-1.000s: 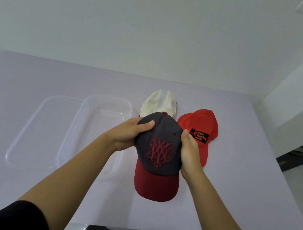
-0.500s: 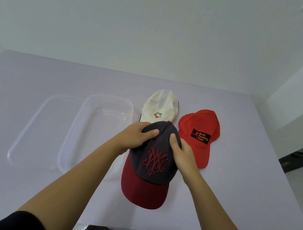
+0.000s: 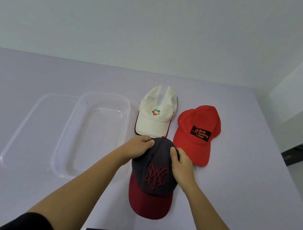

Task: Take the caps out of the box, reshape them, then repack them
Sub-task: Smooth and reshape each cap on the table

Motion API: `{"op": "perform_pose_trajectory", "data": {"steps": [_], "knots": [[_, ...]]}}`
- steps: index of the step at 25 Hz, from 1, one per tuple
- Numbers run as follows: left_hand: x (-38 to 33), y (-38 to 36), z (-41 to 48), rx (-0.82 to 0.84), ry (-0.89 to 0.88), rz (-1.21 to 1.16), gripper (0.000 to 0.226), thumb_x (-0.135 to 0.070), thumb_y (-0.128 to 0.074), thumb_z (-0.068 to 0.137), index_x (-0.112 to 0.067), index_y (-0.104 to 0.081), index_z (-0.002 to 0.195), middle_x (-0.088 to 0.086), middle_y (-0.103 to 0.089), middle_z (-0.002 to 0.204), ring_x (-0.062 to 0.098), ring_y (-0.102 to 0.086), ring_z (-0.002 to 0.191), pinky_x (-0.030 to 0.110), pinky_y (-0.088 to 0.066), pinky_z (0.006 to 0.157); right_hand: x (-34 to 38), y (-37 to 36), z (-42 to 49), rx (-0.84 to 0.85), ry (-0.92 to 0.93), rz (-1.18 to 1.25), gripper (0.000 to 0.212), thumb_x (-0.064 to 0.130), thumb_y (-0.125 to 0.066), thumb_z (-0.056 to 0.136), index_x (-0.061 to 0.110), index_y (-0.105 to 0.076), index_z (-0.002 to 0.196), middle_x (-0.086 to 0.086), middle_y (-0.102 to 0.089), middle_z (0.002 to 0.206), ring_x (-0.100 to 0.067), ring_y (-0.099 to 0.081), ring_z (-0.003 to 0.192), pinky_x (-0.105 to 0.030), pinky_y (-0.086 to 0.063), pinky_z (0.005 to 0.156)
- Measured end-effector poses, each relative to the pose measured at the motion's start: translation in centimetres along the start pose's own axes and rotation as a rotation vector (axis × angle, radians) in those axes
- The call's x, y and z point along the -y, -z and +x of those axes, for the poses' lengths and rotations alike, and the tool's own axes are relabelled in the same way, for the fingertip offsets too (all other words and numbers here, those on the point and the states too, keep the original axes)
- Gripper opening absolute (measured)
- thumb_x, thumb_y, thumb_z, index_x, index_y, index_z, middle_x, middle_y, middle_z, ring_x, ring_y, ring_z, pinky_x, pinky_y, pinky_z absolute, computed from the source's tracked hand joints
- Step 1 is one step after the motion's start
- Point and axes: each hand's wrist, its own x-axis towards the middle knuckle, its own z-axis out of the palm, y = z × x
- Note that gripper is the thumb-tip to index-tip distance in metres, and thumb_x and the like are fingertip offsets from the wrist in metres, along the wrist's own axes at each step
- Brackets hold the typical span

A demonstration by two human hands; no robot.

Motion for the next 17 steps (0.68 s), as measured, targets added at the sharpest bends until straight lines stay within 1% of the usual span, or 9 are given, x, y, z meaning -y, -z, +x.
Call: {"op": "perform_pose_trajectory", "data": {"steps": [1, 2, 6, 8, 10, 12, 14, 15, 17], "knots": [[0.3, -0.2, 0.4, 0.01, 0.014, 0.033, 0.032, -0.032, -0.04, 0.097, -0.008, -0.06, 0.102, 0.009, -0.061, 0.104, 0.023, -0.056, 0.096, 0.038, -0.045, 0.091, -0.5, -0.1, 0.3, 0.023, -0.014, -0.031, 0.036, 0.032, -0.043, 0.098, 0.0, -0.058, 0.091, -0.008, -0.059, 0.08, -0.02, -0.052, 0.074, -0.03, -0.035, 0.062], [0.6, -0.4, 0.6, 0.019, 0.032, 0.062, 0.03, -0.031, -0.04, 0.097, -0.01, -0.06, 0.102, 0.007, -0.061, 0.103, 0.023, -0.056, 0.097, 0.037, -0.045, 0.091, -0.9, -0.3, 0.7, 0.047, -0.026, -0.058, 0.033, 0.031, -0.044, 0.098, 0.001, -0.058, 0.092, -0.007, -0.059, 0.081, -0.02, -0.053, 0.076, -0.03, -0.035, 0.061], [1.0, -0.6, 1.8, -0.05, 0.064, 0.222, 0.025, -0.027, -0.035, 0.099, -0.01, -0.053, 0.094, 0.009, -0.057, 0.1, 0.022, -0.051, 0.091, 0.03, -0.037, 0.08, -1.1, -1.2, 2.6, 0.154, -0.106, -0.099, 0.03, 0.03, -0.041, 0.099, 0.006, -0.058, 0.103, -0.005, -0.059, 0.092, -0.02, -0.052, 0.086, -0.028, -0.034, 0.072], [1.4, -0.4, 2.4, -0.127, 0.082, 0.267, 0.031, -0.027, -0.035, 0.099, -0.007, -0.057, 0.103, 0.013, -0.061, 0.108, 0.027, -0.055, 0.099, 0.03, -0.037, 0.082, -0.9, -1.8, 3.5, 0.206, -0.101, -0.118, 0.032, 0.029, -0.038, 0.1, 0.006, -0.057, 0.112, -0.008, -0.062, 0.104, -0.023, -0.054, 0.094, -0.028, -0.035, 0.076], [1.4, -0.3, 2.6, -0.217, 0.102, 0.269, 0.035, -0.028, -0.037, 0.098, -0.002, -0.055, 0.115, 0.017, -0.061, 0.116, 0.031, -0.056, 0.106, 0.032, -0.04, 0.085, -0.9, -2.1, 4.1, 0.21, -0.025, -0.189, 0.034, 0.027, -0.034, 0.101, 0.006, -0.055, 0.118, -0.012, -0.061, 0.115, -0.027, -0.055, 0.105, -0.03, -0.037, 0.082], [0.7, -0.5, 2.5, -0.326, 0.053, 0.269, 0.038, -0.025, -0.038, 0.099, 0.003, -0.049, 0.123, 0.019, -0.06, 0.118, 0.032, -0.056, 0.104, 0.036, -0.042, 0.087, -1.1, -1.8, 4.2, 0.085, 0.099, -0.275, 0.035, 0.023, -0.033, 0.101, 0.006, -0.053, 0.124, -0.013, -0.057, 0.121, -0.028, -0.052, 0.113, -0.034, -0.038, 0.092], [-0.7, -1.1, 2.7, -0.431, -0.037, 0.257, 0.039, -0.019, -0.037, 0.099, 0.005, -0.045, 0.128, 0.018, -0.057, 0.115, 0.027, -0.049, 0.096, 0.036, -0.04, 0.087, -1.3, -0.6, 4.3, -0.103, 0.197, -0.285, 0.035, 0.019, -0.036, 0.1, 0.005, -0.05, 0.128, -0.012, -0.055, 0.125, -0.026, -0.049, 0.117, -0.033, -0.038, 0.097], [-1.5, -1.6, 2.9, -0.456, -0.08, 0.246, 0.04, -0.016, -0.036, 0.099, 0.004, -0.042, 0.133, 0.018, -0.054, 0.115, 0.027, -0.048, 0.099, 0.035, -0.038, 0.088, -1.6, 0.2, 4.6, -0.17, 0.226, -0.288, 0.034, 0.017, -0.038, 0.099, 0.005, -0.05, 0.129, -0.011, -0.054, 0.127, -0.025, -0.048, 0.118, -0.033, -0.038, 0.099], [-2.9, -2.8, 3.6, -0.451, -0.16, 0.241, 0.045, -0.014, -0.036, 0.099, 0.0, -0.035, 0.141, 0.018, -0.051, 0.13, 0.031, -0.048, 0.118, 0.034, -0.037, 0.097, -2.6, 2.1, 5.0, -0.203, 0.24, -0.324, 0.039, 0.005, -0.045, 0.092, 0.005, -0.048, 0.13, -0.011, -0.05, 0.132, -0.026, -0.046, 0.122, -0.035, -0.039, 0.104]]}}
